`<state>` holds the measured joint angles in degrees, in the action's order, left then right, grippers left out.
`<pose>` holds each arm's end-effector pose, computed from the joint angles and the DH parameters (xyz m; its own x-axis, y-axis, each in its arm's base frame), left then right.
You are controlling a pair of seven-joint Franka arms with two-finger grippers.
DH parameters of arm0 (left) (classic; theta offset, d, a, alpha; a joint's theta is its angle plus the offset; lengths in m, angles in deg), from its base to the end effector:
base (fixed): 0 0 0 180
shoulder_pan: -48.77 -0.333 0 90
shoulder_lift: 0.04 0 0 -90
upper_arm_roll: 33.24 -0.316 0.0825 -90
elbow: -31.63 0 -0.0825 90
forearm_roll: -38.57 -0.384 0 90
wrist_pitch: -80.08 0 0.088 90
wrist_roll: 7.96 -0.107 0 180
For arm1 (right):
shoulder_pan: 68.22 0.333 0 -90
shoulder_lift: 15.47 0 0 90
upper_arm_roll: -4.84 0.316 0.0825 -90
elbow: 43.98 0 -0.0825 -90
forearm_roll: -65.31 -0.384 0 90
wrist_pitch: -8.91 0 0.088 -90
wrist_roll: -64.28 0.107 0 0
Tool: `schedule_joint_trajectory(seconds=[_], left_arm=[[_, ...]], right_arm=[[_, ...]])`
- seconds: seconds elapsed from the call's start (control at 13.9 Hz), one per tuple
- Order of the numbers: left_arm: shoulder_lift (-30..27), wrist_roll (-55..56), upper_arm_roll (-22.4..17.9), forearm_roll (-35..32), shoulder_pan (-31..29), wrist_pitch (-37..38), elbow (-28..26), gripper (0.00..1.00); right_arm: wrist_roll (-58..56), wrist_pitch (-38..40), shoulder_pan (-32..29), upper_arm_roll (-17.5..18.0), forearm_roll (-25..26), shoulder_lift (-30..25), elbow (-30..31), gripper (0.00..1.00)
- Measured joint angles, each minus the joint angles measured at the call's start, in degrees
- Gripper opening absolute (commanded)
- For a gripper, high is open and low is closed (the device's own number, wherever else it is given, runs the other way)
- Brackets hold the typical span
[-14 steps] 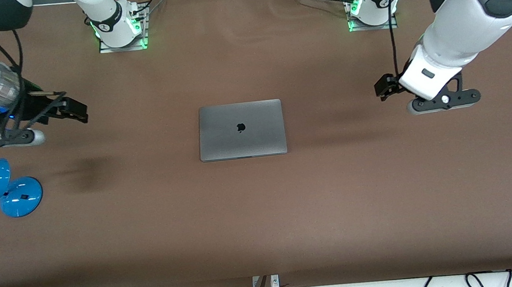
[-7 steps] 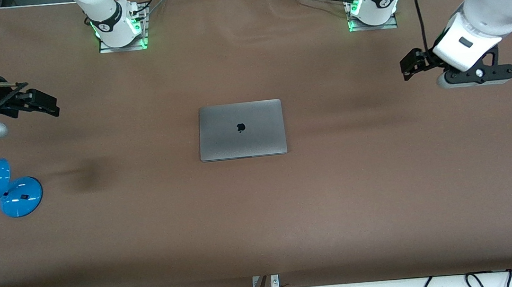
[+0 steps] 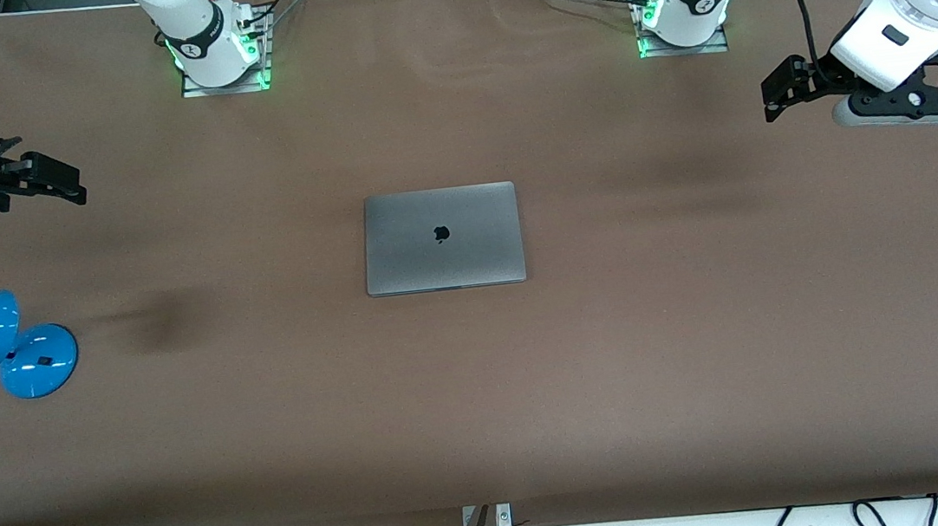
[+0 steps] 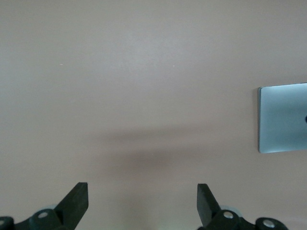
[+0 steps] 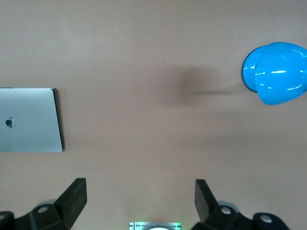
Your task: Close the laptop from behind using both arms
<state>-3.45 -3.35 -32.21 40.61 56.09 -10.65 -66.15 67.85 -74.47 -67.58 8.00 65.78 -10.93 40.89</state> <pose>0.5275 -0.0815 0.5940 0.9957 -0.0644 -0.0661 -0.0626 -0.9976 0.0292 0.5655 0.0353 0.6123 0.9945 0.0030 -0.1045 0.0041 -0.9999 0.0104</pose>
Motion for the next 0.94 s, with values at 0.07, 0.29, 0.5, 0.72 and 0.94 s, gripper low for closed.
schedule_joint_trajectory(seconds=[0.07, 0.29, 0.5, 0.72, 0.94], left_arm=[[0.01, 0.0, -0.3, 0.29, 0.09, -0.02, -0.06, 1.0], [0.12, -0.02, -1.15, 0.34, 0.07, -0.02, -0.09, 1.0], [0.21, -0.05, -1.37, 0.35, -0.15, -0.02, -0.1, 1.0], [0.92, -0.15, -1.39, 0.35, -0.43, -0.05, -0.11, 1.0], [1.44, -0.2, -1.38, 0.35, -0.5, -0.15, -0.11, 1.0]], right_arm=[[0.0, 0.01, 0.05, 0.0, -0.01, -0.16, 0.0, 1.0], [0.0, 0.05, 0.11, 0.01, -0.03, -0.75, 0.0, 1.0], [0.0, 0.18, 0.12, 0.01, -0.12, -0.76, 0.44, 1.0], [0.0, 0.18, 0.12, 0.01, -0.14, -0.62, 0.8, 1.0], [0.0, 0.19, 0.12, 0.01, -0.15, -0.62, 0.86, 1.0]])
